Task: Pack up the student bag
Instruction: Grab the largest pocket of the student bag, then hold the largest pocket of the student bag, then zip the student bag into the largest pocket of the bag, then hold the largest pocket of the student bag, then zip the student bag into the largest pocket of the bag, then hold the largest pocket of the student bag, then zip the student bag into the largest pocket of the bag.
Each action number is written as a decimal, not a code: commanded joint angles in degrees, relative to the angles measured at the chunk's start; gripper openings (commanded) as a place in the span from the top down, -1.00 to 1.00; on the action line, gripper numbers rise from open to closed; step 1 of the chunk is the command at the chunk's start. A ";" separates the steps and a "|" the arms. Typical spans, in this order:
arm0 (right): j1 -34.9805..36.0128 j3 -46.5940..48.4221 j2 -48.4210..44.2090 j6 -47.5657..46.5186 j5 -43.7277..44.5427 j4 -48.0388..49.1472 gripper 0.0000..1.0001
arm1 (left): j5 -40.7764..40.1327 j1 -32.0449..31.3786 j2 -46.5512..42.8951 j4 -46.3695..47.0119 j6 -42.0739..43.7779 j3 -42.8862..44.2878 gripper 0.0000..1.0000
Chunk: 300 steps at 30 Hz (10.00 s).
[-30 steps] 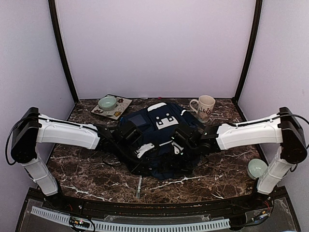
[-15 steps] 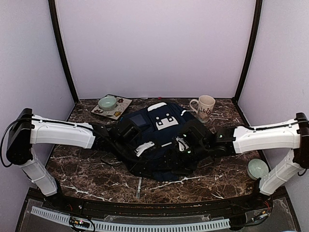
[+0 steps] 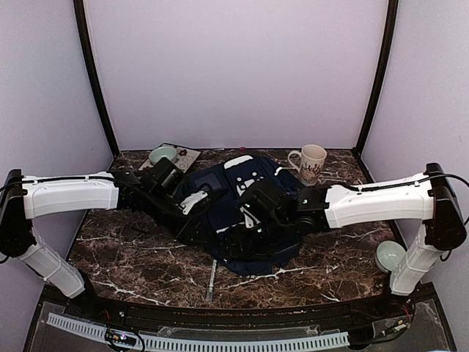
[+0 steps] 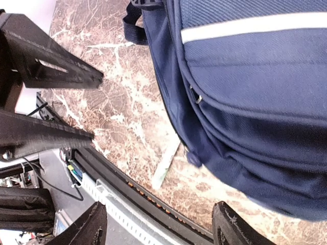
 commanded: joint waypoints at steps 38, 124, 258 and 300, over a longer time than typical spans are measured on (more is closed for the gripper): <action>0.77 13.92 12.98 -10.86 8.08 -9.63 0.16 | -3.68 0.93 -5.08 0.39 -4.15 -5.50 0.18; 0.76 -1.23 -13.39 3.46 24.97 -18.55 1.00 | -12.84 -2.44 -1.81 53.69 27.52 -21.99 1.00; -4.76 20.87 2.43 -15.09 5.91 4.18 1.00 | -14.94 -6.36 -29.07 5.04 14.73 -5.69 -0.97; -10.92 -9.45 -21.66 -4.83 25.03 -1.31 1.00 | -24.23 -3.84 -21.29 7.27 8.32 -8.08 1.00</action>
